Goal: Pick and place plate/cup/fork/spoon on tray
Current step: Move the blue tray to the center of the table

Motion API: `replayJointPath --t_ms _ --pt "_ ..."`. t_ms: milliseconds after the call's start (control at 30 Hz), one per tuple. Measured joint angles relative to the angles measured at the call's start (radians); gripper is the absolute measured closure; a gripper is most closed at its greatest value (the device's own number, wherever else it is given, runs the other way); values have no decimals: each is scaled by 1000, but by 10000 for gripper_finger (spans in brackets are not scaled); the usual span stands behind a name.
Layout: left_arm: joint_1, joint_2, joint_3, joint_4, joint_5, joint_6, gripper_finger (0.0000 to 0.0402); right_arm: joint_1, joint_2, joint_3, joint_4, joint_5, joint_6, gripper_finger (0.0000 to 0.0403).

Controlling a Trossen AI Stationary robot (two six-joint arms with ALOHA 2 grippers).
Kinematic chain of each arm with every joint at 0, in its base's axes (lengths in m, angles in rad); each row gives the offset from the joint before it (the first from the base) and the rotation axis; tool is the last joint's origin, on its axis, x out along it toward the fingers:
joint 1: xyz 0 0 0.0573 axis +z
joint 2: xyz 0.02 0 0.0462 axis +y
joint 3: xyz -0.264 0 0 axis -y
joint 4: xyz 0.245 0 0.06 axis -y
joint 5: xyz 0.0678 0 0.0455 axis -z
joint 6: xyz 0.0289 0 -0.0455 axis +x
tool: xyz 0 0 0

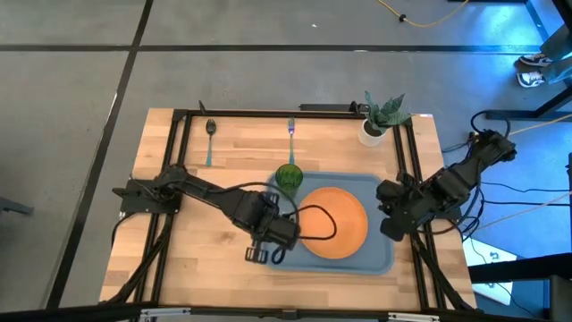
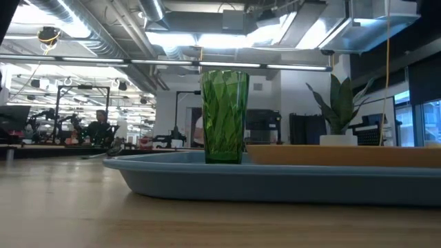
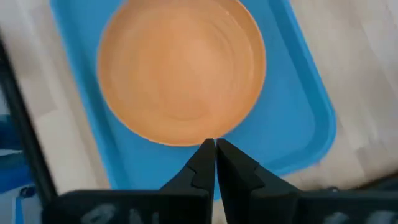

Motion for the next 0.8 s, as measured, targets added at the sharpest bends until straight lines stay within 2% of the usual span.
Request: replayJointPath --t_ms 167,400,633,700,800 --pt "25 -80 -129 2 -64 -178 401 0 0 -51 -14 -1 89 382" --pt "75 -235 -340 -7 -180 -489 401 2 -1 -65 -31 -16 128 382" --pt "156 -409 -530 -3 -206 -822 401 2 -3 -65 -51 39 211 382" --pt "178 -450 -569 -3 -207 -879 401 2 -3 -65 -51 66 205 382" --pt "205 -501 -623 -3 -206 -886 401 2 -3 -65 -43 75 115 382"
